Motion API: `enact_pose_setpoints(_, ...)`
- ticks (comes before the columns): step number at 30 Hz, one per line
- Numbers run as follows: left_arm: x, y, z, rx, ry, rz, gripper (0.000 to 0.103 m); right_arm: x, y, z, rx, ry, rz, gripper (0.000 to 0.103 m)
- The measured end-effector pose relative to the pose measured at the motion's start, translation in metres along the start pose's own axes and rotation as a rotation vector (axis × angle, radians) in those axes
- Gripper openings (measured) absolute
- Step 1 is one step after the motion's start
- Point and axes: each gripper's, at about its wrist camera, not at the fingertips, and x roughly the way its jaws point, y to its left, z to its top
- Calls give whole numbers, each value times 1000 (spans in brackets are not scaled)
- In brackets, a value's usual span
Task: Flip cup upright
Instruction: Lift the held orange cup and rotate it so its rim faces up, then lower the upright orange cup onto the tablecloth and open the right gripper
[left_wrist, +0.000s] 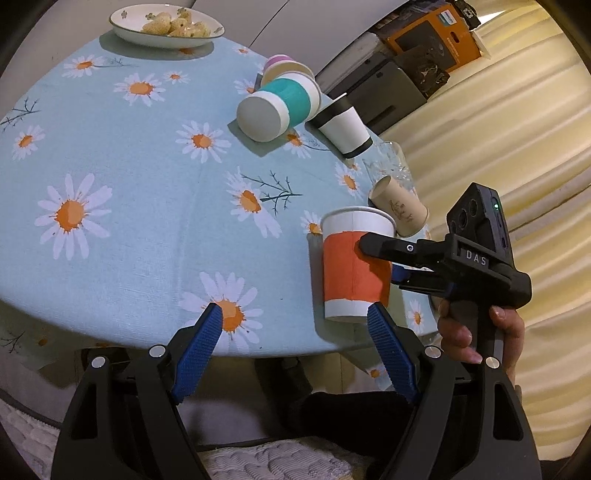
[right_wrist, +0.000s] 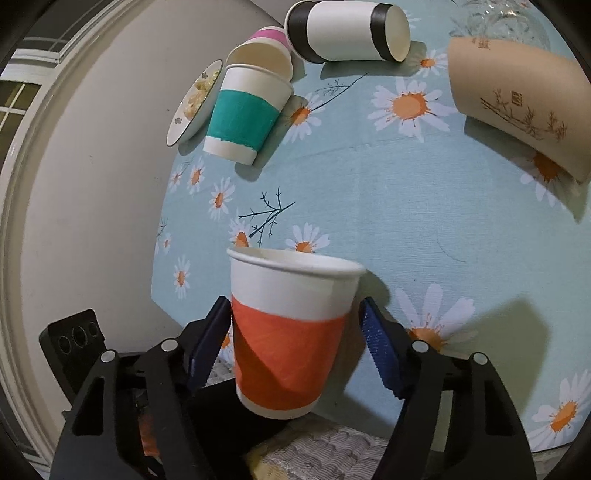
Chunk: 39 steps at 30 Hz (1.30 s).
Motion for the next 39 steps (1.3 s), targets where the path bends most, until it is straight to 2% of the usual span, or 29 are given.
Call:
enact_pose_setpoints(10, 4, 3, 2, -6, 15, -7, 78, -8, 2, -5, -13, -42, 8, 64)
enact_pose_setpoints(16, -2, 4, 2, -2, -14, 21, 78, -21, 9, -13, -44, -102, -5, 64)
enact_pose_setpoints(20, -4, 4, 4, -4, -22, 5, 78, -39, 24, -29, -110, -208, -75, 65)
enact_pose_setpoints(22, -5, 2, 5, 6, -35, 8, 78, -49, 35, -43, -166, -299, -128, 65)
enact_pose_setpoints(28, -5, -2, 4, 29, -48, 36, 78, -67, 51, -78, -243, -554, -183, 65)
enact_pose_setpoints(33, -6, -1, 4, 24, -44, 1, 78, -65, 63, -99, -308, -738, -270, 65)
enact_pose_setpoints(36, -7, 1, 4, 8, -42, -34, 78, -58, 68, -104, -346, -807, -346, 65)
enact_pose_setpoints(39, -10, 3, 2, -4, -40, -65, 78, -50, 67, -102, -357, -839, -380, 65)
